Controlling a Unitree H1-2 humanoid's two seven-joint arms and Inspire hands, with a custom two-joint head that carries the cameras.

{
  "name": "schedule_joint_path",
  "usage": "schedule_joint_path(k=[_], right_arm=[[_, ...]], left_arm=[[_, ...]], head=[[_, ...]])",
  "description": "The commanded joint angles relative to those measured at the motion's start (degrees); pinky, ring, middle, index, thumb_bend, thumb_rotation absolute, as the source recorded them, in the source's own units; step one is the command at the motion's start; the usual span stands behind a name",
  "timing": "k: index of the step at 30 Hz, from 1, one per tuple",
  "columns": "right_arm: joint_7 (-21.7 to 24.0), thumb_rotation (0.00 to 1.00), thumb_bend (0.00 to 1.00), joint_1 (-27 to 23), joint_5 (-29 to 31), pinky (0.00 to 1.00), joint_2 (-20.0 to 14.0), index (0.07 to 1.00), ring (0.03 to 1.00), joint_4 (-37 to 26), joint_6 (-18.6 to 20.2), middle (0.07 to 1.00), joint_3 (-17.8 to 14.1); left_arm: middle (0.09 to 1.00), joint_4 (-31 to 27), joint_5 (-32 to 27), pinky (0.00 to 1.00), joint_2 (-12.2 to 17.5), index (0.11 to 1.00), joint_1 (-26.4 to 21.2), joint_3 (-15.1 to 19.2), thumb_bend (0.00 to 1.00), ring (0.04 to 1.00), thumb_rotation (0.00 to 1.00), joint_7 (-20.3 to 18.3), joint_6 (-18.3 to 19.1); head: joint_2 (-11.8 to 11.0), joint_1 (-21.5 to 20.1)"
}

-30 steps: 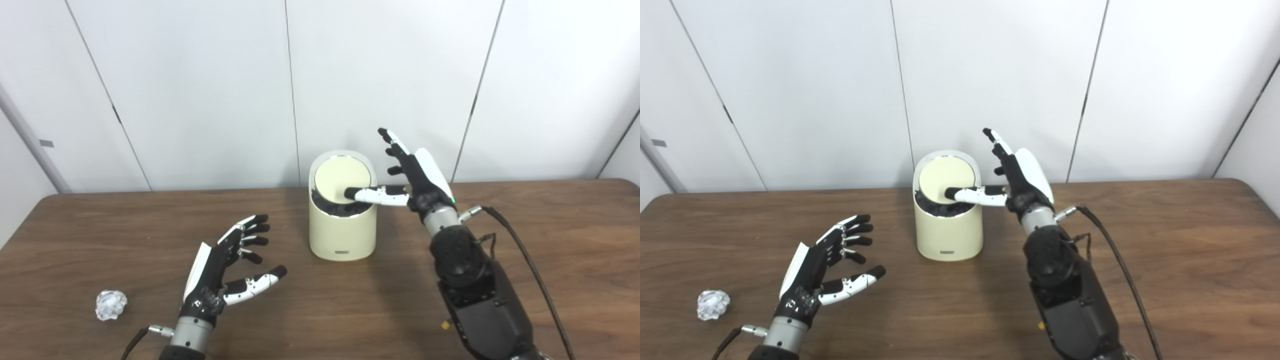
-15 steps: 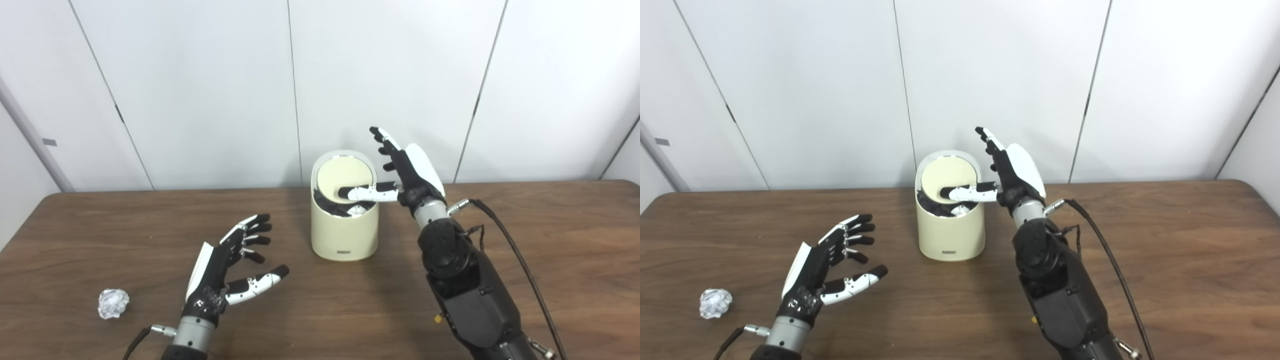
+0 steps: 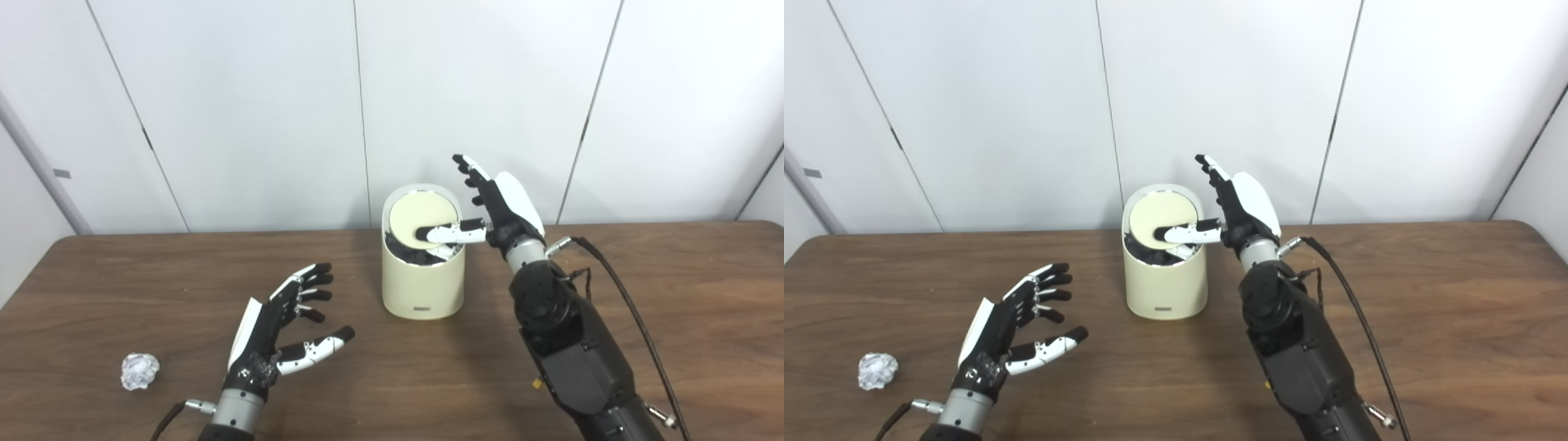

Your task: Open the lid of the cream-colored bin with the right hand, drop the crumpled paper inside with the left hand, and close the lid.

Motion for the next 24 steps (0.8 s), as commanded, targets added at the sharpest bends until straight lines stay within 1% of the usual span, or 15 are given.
schedule_joint_path(k=[1,3,4,6,13,16,19,24], right_arm=[[-0.2,0.23,0.81,-2.7,-2.4,0.76,-1.1,0.916,0.873,-1.4,0.4,0.912,1.0],[-0.2,0.11,0.8,-2.6,-3.7,0.75,-1.6,0.91,0.87,-1.4,0.3,0.909,1.9],[-0.1,0.06,0.8,-2.6,-4.3,0.75,-1.8,0.908,0.868,-1.5,0.4,0.908,2.3],[0.0,0.01,0.81,-2.6,-4.9,0.74,-2.2,0.904,0.863,-1.7,0.7,0.905,3.0],[0.4,0.0,0.83,-2.1,-8.3,0.76,-4.6,0.906,0.869,-1.7,-1.0,0.903,6.2],[0.4,0.0,0.85,-2.0,-9.4,0.77,-5.3,0.908,0.88,-1.8,-1.1,0.905,7.2],[0.6,0.0,0.84,-1.8,-9.6,0.79,-5.4,0.913,0.899,-2.0,-1.2,0.913,7.3],[0.9,0.0,0.82,-1.7,-9.2,0.8,-5.1,0.915,0.9,-2.2,-1.3,0.918,7.1]], left_arm=[[0.806,-1.8,-0.4,0.59,0.1,0.844,-0.8,0.1,0.69,0.736,0.1,0.3,-0.8],[0.806,-2.0,0.0,0.59,0.1,0.844,-0.8,0.1,0.69,0.735,0.11,0.4,-0.6],[0.806,-2.0,0.2,0.59,0.1,0.844,-0.8,0.0,0.69,0.734,0.11,0.4,-0.6],[0.807,-2.1,0.2,0.6,0.0,0.844,-0.8,0.0,0.69,0.739,0.12,0.4,-0.6],[0.809,-2.0,0.1,0.6,0.1,0.847,-0.7,0.1,0.69,0.746,0.11,0.4,-0.8],[0.81,-2.1,-0.1,0.6,0.0,0.847,-0.7,0.1,0.69,0.746,0.11,0.4,-0.6],[0.81,-2.1,-0.4,0.6,-0.1,0.846,-0.7,0.1,0.69,0.743,0.11,0.3,-0.6],[0.806,-1.9,-0.1,0.59,0.1,0.841,-0.9,0.2,0.69,0.736,0.11,0.5,-0.9]], head=[[0.0,0.0],[0.3,0.1],[0.3,0.1],[0.4,0.2],[0.4,0.2],[0.4,0.2],[0.4,0.2],[0.4,0.3]])
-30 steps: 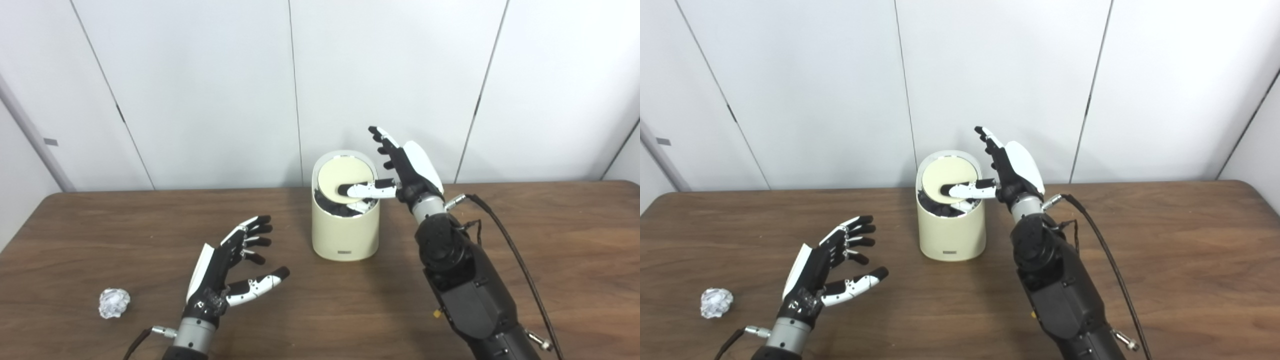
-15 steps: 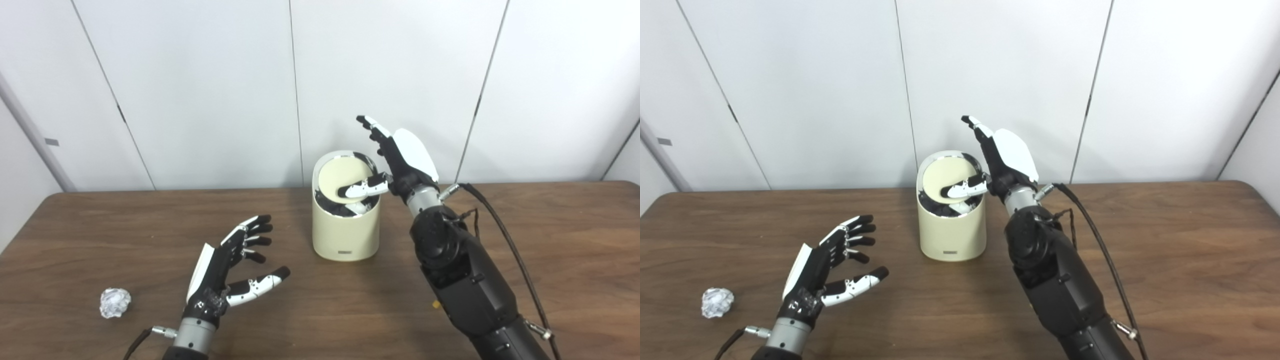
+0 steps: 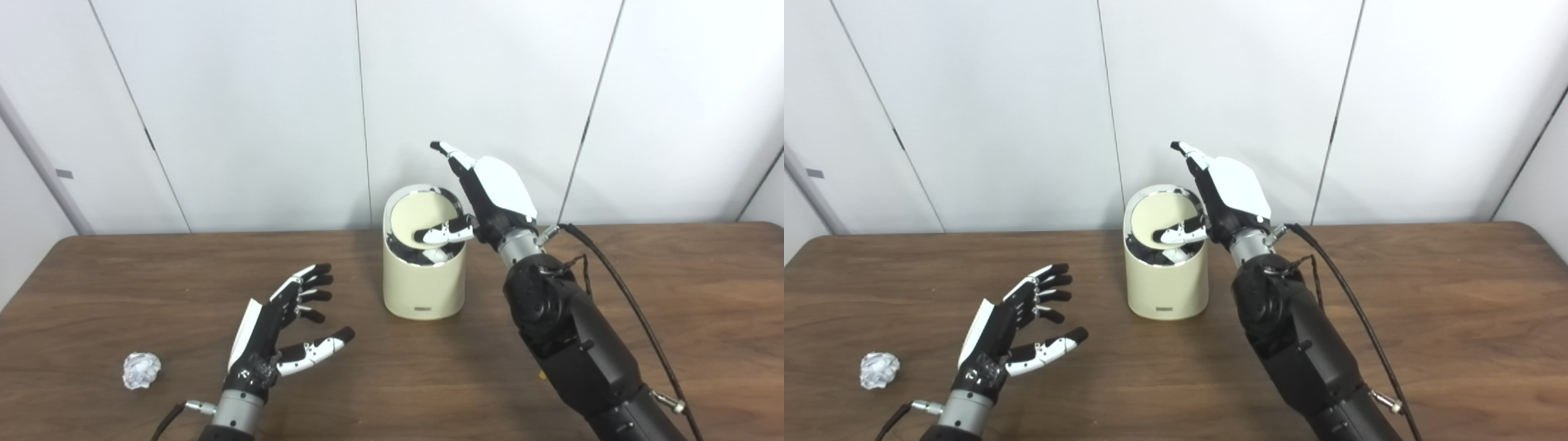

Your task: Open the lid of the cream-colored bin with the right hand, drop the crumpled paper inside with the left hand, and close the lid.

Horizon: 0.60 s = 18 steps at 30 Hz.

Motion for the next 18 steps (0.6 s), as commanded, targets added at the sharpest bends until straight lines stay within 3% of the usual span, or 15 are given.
schedule_joint_path(k=[1,3,7,10,18], right_arm=[[0.9,0.0,0.81,-0.3,-1.0,0.8,-1.2,0.914,0.898,-0.2,0.1,0.918,-0.4],[0.7,0.04,0.77,0.1,1.6,0.81,-0.4,0.912,0.897,-1.0,-0.3,0.918,-2.2],[0.6,0.4,0.65,1.0,10.6,0.76,2.2,0.907,0.881,-3.7,-2.3,0.918,-8.5],[0.6,0.58,0.63,1.1,14.1,0.69,1.7,0.902,0.84,-5.3,-5.0,0.915,-11.3],[0.4,0.65,0.69,3.8,18.5,0.68,-1.6,0.888,0.805,-7.7,-10.5,0.874,-14.6]], left_arm=[[0.803,-1.8,-0.1,0.59,0.1,0.838,-1.1,0.2,0.69,0.734,0.11,0.5,-1.0],[0.801,-1.8,-0.1,0.58,0.1,0.836,-1.2,0.3,0.7,0.732,0.12,0.5,-1.1],[0.801,-1.9,-0.1,0.58,0.3,0.839,-1.2,0.4,0.7,0.732,0.13,0.5,-1.0],[0.801,-2.0,0.1,0.58,0.4,0.839,-1.3,0.3,0.7,0.73,0.13,0.4,-0.6],[0.801,-1.6,-0.3,0.57,0.4,0.838,-1.6,0.5,0.7,0.729,0.13,0.3,-0.7]], head=[[0.1,0.0],[0.0,0.0],[0.0,0.0],[0.0,0.0],[-0.1,-0.2]])
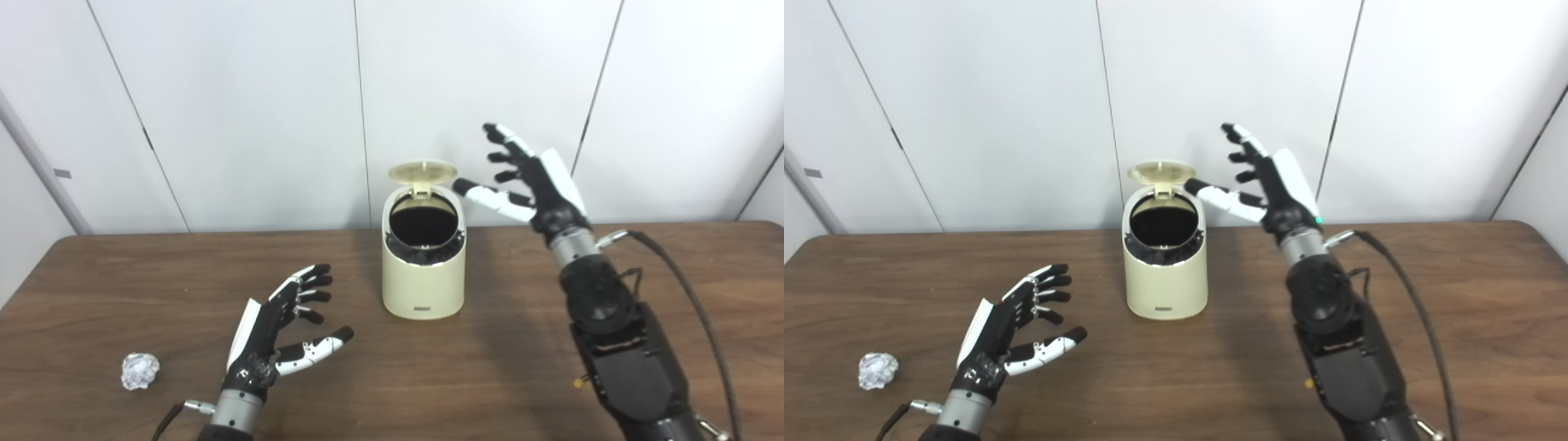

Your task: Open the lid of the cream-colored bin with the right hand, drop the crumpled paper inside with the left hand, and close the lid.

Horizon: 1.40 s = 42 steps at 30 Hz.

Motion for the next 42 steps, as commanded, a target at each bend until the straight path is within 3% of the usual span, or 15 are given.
schedule_joint_path(k=[1,4,6,12,16,21,24,26,27,28,32,38,42], right_arm=[[-0.4,0.64,0.69,-0.2,1.6,0.68,-0.3,0.884,0.803,-2.2,-3.6,0.87,-0.8],[-0.3,0.57,0.76,2.7,2.9,0.7,-0.3,0.874,0.818,-3.5,-3.6,0.865,-1.3],[0.8,0.51,0.78,5.5,5.2,0.72,-0.8,0.889,0.838,-3.8,-6.0,0.877,-1.3],[4.6,0.5,0.85,11.4,9.3,0.72,-2.1,0.957,0.875,-3.4,-12.9,0.949,0.5],[4.5,0.48,0.89,13.6,9.7,0.75,-1.6,0.95,0.877,-2.6,-15.4,0.949,0.7],[3.7,0.41,0.87,16.0,10.0,0.75,-1.1,0.92,0.872,-2.0,-17.1,0.935,0.2],[4.7,0.39,0.86,16.8,10.8,0.76,-1.5,0.922,0.88,-2.4,-16.4,0.943,-0.3],[5.6,0.39,0.86,17.5,11.3,0.78,-2.5,0.937,0.89,-3.1,-15.5,0.955,-0.8],[5.9,0.38,0.86,17.7,11.5,0.79,-2.8,0.942,0.895,-3.3,-15.3,0.959,-1.0],[6.2,0.37,0.85,17.9,11.8,0.8,-3.3,0.944,0.898,-3.4,-15.3,0.961,-1.3],[7.1,0.3,0.83,17.9,13.3,0.81,-4.5,0.952,0.914,-3.0,-15.4,0.967,-2.5],[7.5,0.29,0.84,17.6,13.3,0.82,-5.3,0.955,0.913,-2.5,-14.6,0.963,-3.2],[8.9,0.24,0.82,17.4,13.4,0.82,-5.3,0.955,0.919,-5.5,-9.8,0.97,-3.3]], left_arm=[[0.8,-1.5,-0.2,0.57,0.3,0.837,-1.6,0.3,0.71,0.727,0.13,0.4,-1.0],[0.799,-1.2,0.0,0.58,0.4,0.838,-1.8,0.2,0.71,0.73,0.13,0.4,-1.4],[0.8,-1.5,0.1,0.58,0.4,0.838,-2.0,0.2,0.71,0.732,0.13,0.4,-0.8],[0.798,-0.7,-0.5,0.57,0.4,0.836,-2.4,0.2,0.7,0.726,0.12,0.4,-2.3],[0.795,-1.1,0.0,0.57,0.4,0.834,-2.2,0.2,0.7,0.722,0.13,0.6,-1.9],[0.793,-2.0,0.5,0.57,0.2,0.832,-1.9,0.1,0.7,0.721,0.13,0.7,-1.4],[0.791,-2.0,1.2,0.57,-0.1,0.83,-1.9,-0.2,0.7,0.722,0.13,1.0,-1.5],[0.788,-2.0,1.7,0.56,-0.7,0.83,-1.8,-0.7,0.7,0.718,0.13,1.2,-1.6],[0.787,-1.9,1.9,0.56,-1.0,0.831,-1.8,-0.9,0.7,0.717,0.13,1.4,-1.8],[0.788,-1.8,2.4,0.55,-1.3,0.831,-1.8,-1.2,0.7,0.715,0.13,1.6,-1.9],[0.795,-2.2,4.3,0.55,-2.3,0.828,-1.4,-2.0,0.7,0.722,0.12,2.5,-2.4],[0.791,-5.8,8.0,0.54,-2.3,0.832,0.4,-2.0,0.71,0.719,0.15,3.3,-1.1],[0.796,-10.2,9.8,0.55,-1.2,0.804,1.4,-1.0,0.7,0.731,0.13,2.6,1.8]], head=[[0.1,0.1],[0.1,-0.2],[0.2,-0.3],[0.2,0.0],[0.4,0.3],[0.6,2.0],[0.5,5.6],[0.2,10.6],[0.2,10.6],[0.2,13.4],[-0.3,18.3],[-1.2,22.1],[-1.5,23.9]])
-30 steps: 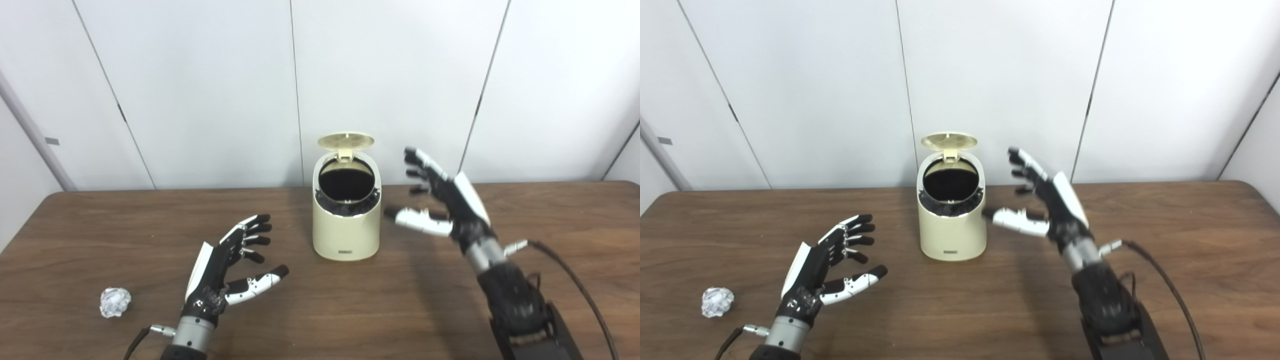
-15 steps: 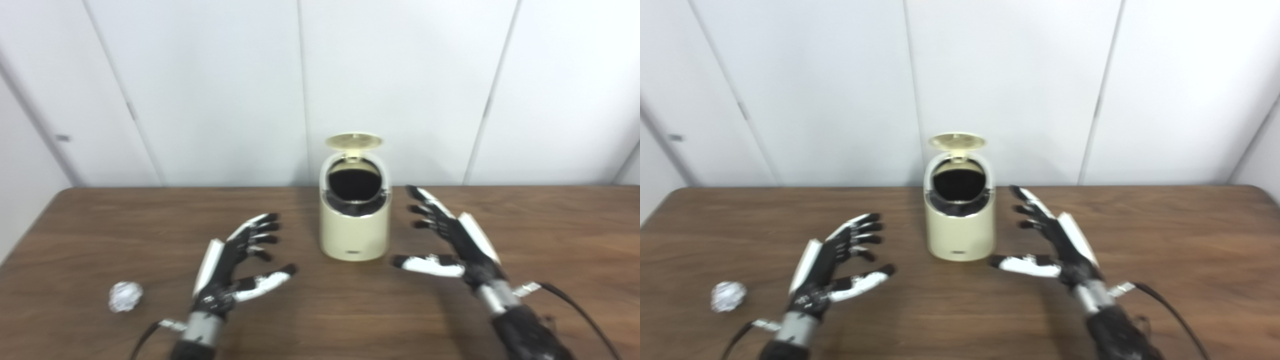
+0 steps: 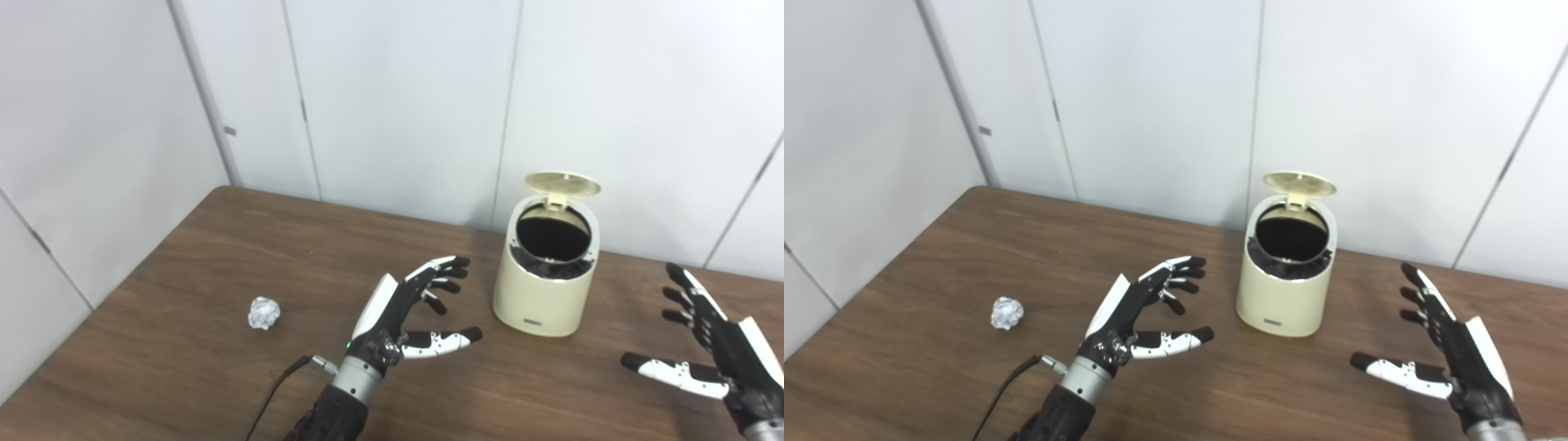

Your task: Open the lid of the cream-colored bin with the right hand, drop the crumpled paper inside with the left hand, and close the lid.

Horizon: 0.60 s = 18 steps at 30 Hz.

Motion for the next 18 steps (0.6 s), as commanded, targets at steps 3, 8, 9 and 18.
schedule_joint_path(k=[3,8,9,18], right_arm=[[1.2,0.21,0.81,-2.4,1.8,0.82,-1.0,0.956,0.926,-3.3,1.1,0.978,-0.9],[2.3,0.19,0.8,-2.4,2.5,0.85,-1.4,0.954,0.928,-5.1,3.2,0.983,-1.3],[2.4,0.19,0.8,-2.4,2.5,0.86,-1.6,0.953,0.927,-5.3,3.5,0.984,-1.4],[3.0,0.21,0.77,-2.9,2.8,0.85,-2.3,0.951,0.914,-5.4,3.0,0.983,-1.2]], left_arm=[[0.796,-6.5,3.8,0.56,3.5,0.781,-0.8,1.8,0.67,0.712,0.09,-0.8,2.9],[0.752,-13.0,8.0,0.54,8.9,0.757,-0.5,4.3,0.67,0.667,0.04,-3.7,8.1],[0.744,-14.2,8.4,0.53,10.0,0.751,-0.4,5.2,0.68,0.661,0.03,-4.4,9.3],[0.719,-19.5,12.8,0.53,22.5,0.732,0.2,11.6,0.74,0.662,0.0,-12.3,16.6]], head=[[0.1,0.6],[0.3,1.1],[0.2,1.3],[0.3,1.9]])
